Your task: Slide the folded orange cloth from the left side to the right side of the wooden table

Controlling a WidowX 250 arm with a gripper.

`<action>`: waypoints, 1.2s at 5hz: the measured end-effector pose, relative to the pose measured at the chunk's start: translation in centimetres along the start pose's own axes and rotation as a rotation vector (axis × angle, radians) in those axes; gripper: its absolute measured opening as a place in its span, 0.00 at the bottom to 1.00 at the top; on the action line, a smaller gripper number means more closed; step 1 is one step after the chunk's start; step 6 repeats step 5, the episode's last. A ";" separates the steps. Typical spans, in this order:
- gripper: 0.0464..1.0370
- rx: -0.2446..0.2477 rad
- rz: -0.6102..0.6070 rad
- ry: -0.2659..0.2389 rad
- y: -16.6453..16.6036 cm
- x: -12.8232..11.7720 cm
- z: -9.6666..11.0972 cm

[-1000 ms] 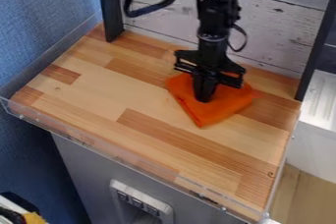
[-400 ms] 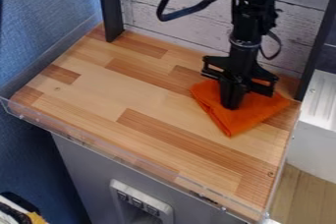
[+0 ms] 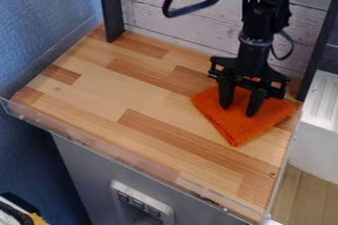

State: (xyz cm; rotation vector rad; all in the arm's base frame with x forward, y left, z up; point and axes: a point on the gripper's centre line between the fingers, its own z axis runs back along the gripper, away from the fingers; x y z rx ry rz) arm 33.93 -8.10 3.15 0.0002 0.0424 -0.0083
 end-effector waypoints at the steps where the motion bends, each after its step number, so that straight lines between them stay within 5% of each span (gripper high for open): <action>1: 0.96 -0.002 -0.023 -0.023 0.3 -0.7 1.5; 3: 0.96 -0.013 -0.020 -0.058 2.6 -1.3 3.9; 6: 0.96 -0.008 -0.011 -0.054 4.2 -2.2 4.1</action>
